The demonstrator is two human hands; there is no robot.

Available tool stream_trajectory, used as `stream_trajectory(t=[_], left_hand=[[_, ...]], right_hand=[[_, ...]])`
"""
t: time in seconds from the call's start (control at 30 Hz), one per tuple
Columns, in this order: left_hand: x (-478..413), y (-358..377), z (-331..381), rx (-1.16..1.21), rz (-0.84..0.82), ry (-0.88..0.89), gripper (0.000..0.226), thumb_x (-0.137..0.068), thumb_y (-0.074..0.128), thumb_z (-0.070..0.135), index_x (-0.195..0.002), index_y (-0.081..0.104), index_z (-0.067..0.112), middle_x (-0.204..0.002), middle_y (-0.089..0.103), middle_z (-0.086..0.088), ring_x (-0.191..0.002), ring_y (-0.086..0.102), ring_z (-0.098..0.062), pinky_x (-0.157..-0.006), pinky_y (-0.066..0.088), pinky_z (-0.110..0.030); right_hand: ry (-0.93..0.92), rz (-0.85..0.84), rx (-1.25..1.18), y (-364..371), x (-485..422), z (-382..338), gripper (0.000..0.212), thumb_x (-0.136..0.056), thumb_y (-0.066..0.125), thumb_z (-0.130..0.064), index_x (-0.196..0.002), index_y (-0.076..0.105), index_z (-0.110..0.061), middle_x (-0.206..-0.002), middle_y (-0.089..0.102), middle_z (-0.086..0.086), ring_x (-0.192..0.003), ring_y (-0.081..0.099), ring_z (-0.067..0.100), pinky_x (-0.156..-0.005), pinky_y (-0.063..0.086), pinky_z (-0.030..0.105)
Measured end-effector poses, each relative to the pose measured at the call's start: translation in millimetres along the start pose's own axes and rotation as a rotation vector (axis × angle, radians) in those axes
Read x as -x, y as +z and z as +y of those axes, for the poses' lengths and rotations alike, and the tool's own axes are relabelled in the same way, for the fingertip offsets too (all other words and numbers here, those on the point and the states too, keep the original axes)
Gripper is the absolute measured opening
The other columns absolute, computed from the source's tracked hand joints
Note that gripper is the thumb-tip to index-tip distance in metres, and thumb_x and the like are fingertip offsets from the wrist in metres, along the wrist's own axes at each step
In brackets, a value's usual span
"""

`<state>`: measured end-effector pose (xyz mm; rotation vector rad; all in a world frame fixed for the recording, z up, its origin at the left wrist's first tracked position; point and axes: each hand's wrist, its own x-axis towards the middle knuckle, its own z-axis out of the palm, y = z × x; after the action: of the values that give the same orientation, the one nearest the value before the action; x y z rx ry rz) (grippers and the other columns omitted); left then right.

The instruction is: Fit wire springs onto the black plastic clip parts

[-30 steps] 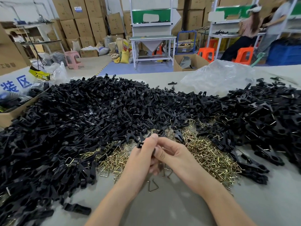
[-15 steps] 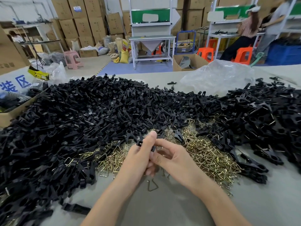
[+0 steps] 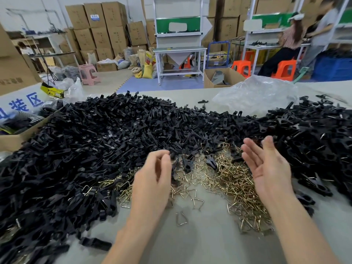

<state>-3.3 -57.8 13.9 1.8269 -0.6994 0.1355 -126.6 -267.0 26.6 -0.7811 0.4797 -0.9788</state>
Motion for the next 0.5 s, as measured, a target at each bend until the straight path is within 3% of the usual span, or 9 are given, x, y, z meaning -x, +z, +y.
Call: stream_trajectory(t=[0.07,0.1,0.2,0.27,0.37,0.5], left_hand=[[-6,-9,-12,-0.422,0.13,0.029,0.025,-0.099,0.05,0.034,-0.119,0.064,0.027,-0.095,0.069,0.01,-0.083,0.058,-0.008,-0.077,0.043,-0.025],[-9,-13,-20,-0.601,0.136,0.008,0.032,-0.098,0.054,0.031,-0.127,0.062,0.021,-0.115,0.067,0.001,-0.103,0.059,-0.018,-0.091,0.043,-0.035],[-15,-23,-37,-0.876,0.011,-0.208,0.05,-0.098,0.052,0.04,-0.142,0.053,0.017,-0.149,0.045,-0.016,-0.14,0.036,-0.035,-0.116,0.027,-0.05],[-17,-25,-40,-0.905,-0.029,-0.261,0.049,-0.098,0.05,0.045,-0.14,0.056,0.019,-0.149,0.046,-0.013,-0.139,0.037,-0.034,-0.113,0.028,-0.049],[-19,-26,-39,-0.931,-0.004,-0.184,0.032,-0.097,0.052,0.044,-0.121,0.064,0.026,-0.125,0.058,-0.004,-0.115,0.052,-0.03,-0.096,0.039,-0.045],[-20,-27,-37,-0.902,0.016,-0.144,0.024,-0.101,0.048,0.041,-0.112,0.06,0.024,-0.109,0.059,-0.002,-0.099,0.057,-0.028,-0.086,0.04,-0.041]], right_hand=[[-0.015,-0.08,0.111,4,6,10,0.039,-0.103,0.054,-0.028,-0.14,0.05,-0.016,-0.104,0.076,0.014,-0.084,0.075,0.02,-0.067,0.061,0.023],[-0.063,-0.122,0.205,8,9,15,0.032,-0.104,0.052,-0.025,-0.136,0.054,-0.021,-0.101,0.076,0.012,-0.083,0.074,0.02,-0.067,0.06,0.023],[-0.266,-0.257,0.563,19,22,29,0.027,-0.106,0.048,-0.024,-0.129,0.057,-0.036,-0.094,0.076,0.0,-0.08,0.074,0.015,-0.068,0.06,0.024],[-0.347,-0.385,0.778,22,32,39,0.029,-0.104,0.047,-0.027,-0.129,0.056,-0.04,-0.092,0.073,-0.009,-0.077,0.072,0.012,-0.068,0.061,0.027],[-0.419,-0.567,1.025,24,43,51,0.037,-0.1,0.042,-0.036,-0.135,0.052,-0.041,-0.093,0.069,-0.021,-0.066,0.067,0.016,-0.055,0.056,0.035],[-0.419,-0.663,1.071,27,48,56,0.037,-0.1,0.04,-0.039,-0.123,0.04,-0.069,-0.095,0.068,-0.026,-0.065,0.068,0.018,-0.059,0.055,0.039]])
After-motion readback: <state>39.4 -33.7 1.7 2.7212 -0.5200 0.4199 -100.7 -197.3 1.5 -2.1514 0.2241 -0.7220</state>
